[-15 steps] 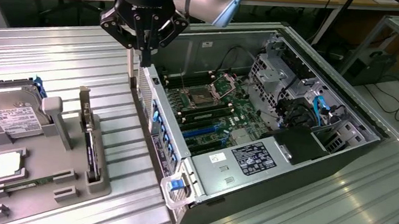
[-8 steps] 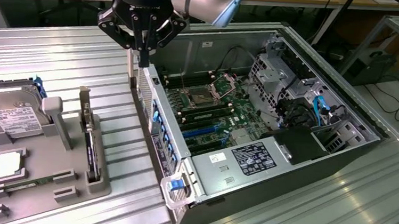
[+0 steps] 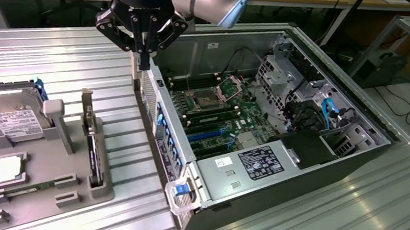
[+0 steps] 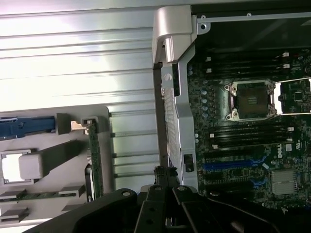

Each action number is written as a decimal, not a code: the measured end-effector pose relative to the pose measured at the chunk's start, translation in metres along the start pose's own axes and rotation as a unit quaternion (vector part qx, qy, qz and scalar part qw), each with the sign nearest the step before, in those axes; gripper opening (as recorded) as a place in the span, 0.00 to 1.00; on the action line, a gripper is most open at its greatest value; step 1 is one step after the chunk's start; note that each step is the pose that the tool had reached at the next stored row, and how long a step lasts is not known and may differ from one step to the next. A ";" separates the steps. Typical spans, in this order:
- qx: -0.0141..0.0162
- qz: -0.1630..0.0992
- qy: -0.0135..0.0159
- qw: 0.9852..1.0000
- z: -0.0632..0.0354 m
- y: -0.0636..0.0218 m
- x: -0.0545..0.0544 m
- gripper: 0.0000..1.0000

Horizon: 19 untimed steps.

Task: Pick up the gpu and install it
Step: 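Reach for the gpu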

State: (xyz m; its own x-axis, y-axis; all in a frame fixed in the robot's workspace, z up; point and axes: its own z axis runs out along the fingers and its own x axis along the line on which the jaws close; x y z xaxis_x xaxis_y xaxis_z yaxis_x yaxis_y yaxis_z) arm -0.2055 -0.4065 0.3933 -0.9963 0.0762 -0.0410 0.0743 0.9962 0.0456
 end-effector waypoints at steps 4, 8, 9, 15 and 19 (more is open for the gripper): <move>0.000 0.000 0.000 1.000 -0.0002 -0.0010 0.003 0.11; 0.000 0.000 0.000 1.000 -0.0003 -0.0021 0.006 0.11; 0.000 0.000 0.000 1.000 -0.0004 -0.0024 0.006 0.11; 0.000 0.000 0.000 1.000 -0.0006 -0.0039 0.011 0.11; 0.000 0.000 0.000 1.000 -0.0008 -0.0051 0.014 0.11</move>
State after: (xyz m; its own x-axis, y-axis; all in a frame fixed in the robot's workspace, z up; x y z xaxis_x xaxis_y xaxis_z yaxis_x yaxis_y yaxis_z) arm -0.2204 -0.4106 0.3933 -0.9962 0.0762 -0.0410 0.0743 0.9962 0.0456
